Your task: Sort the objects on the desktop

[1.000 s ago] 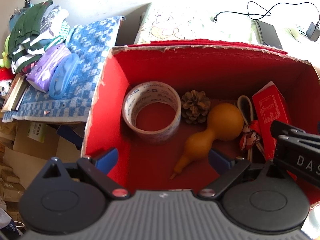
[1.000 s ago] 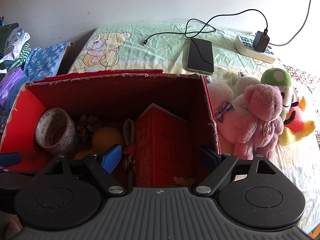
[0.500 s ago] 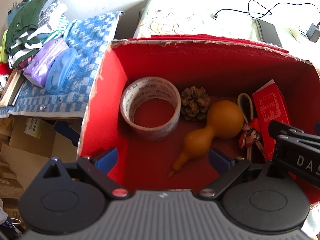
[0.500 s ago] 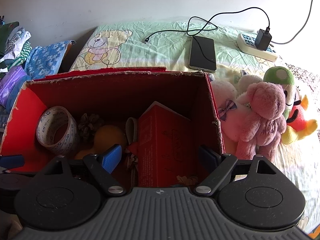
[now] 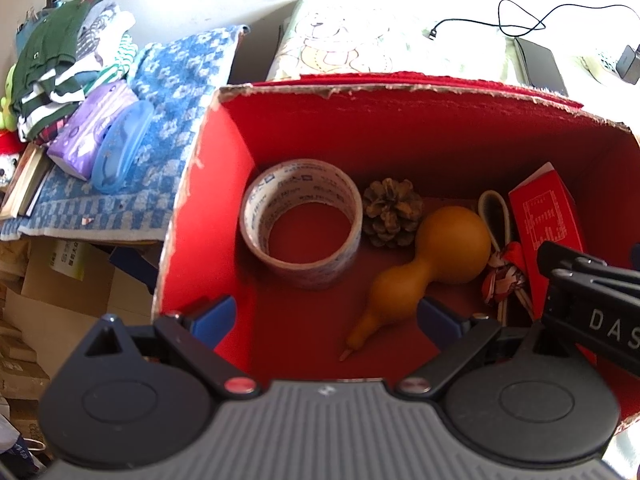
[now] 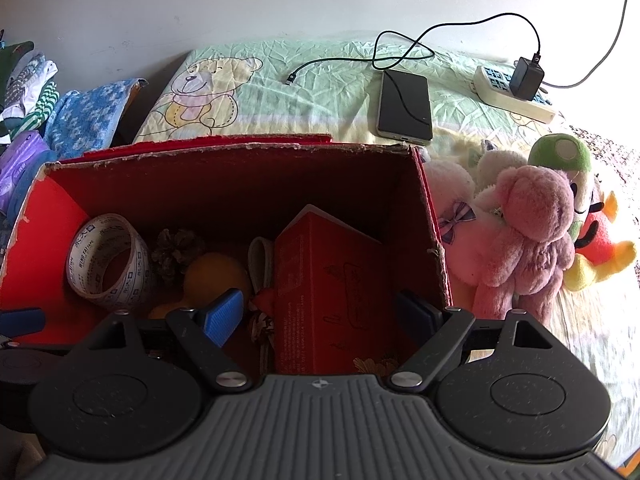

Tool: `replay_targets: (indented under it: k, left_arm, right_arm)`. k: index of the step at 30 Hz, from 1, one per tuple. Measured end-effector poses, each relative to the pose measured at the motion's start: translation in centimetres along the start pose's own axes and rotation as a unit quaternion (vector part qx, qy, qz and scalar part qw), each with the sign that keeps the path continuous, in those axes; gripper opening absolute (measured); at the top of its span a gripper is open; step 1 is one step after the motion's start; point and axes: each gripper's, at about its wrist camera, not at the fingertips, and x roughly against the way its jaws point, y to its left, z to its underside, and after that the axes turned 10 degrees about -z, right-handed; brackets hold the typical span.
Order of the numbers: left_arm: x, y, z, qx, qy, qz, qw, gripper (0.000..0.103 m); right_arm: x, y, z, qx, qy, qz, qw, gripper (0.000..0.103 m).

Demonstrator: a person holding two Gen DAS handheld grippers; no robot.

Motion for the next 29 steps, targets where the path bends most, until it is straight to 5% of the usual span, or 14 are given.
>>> replay_targets:
  k: [29]
  left_arm:
    - [-0.11, -0.76, -0.38, -0.016, -0.010, 0.012, 0.9997, 0.094]
  right_arm:
    - [-0.08, -0.46, -0.26, -0.014, -0.001, -0.008, 1.000, 0.083]
